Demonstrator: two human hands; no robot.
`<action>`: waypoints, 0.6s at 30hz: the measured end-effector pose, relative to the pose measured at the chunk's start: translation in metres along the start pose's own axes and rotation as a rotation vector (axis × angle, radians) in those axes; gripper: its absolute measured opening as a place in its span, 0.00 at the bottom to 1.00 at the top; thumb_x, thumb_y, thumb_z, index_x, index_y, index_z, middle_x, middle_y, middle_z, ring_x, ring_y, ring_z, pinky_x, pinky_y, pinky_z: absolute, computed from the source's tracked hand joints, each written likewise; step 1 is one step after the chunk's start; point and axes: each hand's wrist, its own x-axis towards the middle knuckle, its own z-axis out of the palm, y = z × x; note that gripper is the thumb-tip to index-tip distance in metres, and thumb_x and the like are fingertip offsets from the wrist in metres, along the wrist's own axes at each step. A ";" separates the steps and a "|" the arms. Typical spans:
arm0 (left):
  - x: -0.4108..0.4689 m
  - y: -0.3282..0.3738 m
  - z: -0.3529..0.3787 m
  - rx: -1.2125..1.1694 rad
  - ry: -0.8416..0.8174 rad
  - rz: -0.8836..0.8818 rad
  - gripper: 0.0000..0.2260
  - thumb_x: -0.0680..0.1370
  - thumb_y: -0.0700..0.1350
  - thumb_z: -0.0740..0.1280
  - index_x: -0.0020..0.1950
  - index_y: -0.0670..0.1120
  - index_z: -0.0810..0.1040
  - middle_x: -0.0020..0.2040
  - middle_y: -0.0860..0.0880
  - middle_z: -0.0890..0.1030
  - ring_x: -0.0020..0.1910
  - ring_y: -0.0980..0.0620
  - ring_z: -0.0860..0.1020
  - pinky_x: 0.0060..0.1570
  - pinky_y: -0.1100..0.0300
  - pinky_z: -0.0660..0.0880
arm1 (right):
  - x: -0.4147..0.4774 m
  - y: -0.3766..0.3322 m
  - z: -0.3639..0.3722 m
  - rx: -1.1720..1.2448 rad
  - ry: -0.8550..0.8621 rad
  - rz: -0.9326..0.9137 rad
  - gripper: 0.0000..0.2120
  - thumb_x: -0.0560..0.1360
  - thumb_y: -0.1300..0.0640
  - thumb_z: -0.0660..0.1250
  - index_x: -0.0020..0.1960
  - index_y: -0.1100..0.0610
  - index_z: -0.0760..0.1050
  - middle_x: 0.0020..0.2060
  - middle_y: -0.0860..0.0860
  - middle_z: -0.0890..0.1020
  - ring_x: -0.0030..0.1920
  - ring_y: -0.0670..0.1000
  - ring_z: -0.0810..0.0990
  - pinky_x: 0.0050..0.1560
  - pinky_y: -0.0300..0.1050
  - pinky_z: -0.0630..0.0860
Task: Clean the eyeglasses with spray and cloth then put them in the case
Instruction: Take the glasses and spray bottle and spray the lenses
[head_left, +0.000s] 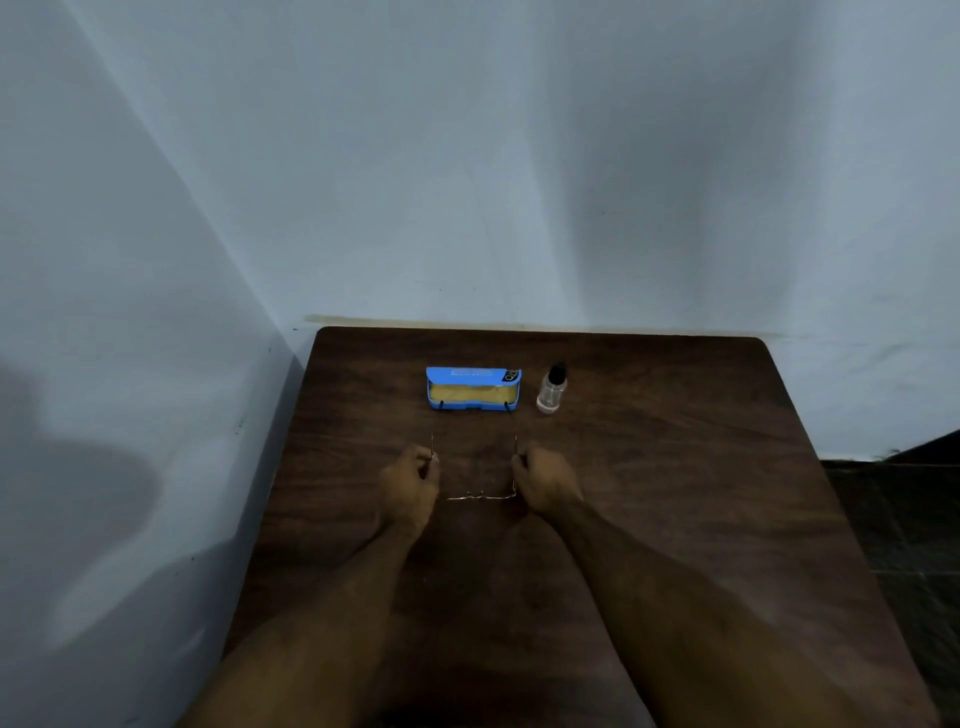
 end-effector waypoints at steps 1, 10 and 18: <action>0.000 0.000 -0.002 -0.013 0.011 0.014 0.04 0.84 0.43 0.69 0.58 0.46 0.82 0.49 0.52 0.83 0.44 0.55 0.81 0.39 0.70 0.69 | -0.002 -0.001 -0.001 0.018 0.007 -0.008 0.08 0.85 0.50 0.59 0.52 0.50 0.74 0.45 0.49 0.81 0.46 0.49 0.81 0.48 0.49 0.78; 0.001 0.018 -0.013 -0.145 0.151 0.120 0.02 0.83 0.43 0.70 0.53 0.48 0.83 0.46 0.53 0.84 0.44 0.56 0.82 0.44 0.62 0.78 | -0.016 -0.008 -0.016 0.130 0.166 -0.105 0.05 0.84 0.52 0.62 0.50 0.51 0.73 0.41 0.49 0.83 0.43 0.49 0.82 0.49 0.55 0.82; 0.013 0.054 -0.030 -0.355 0.281 0.276 0.03 0.81 0.41 0.73 0.54 0.45 0.85 0.46 0.52 0.87 0.44 0.53 0.85 0.45 0.53 0.84 | -0.019 -0.012 -0.043 0.246 0.426 -0.246 0.03 0.83 0.56 0.64 0.50 0.53 0.73 0.38 0.48 0.80 0.37 0.48 0.79 0.39 0.55 0.80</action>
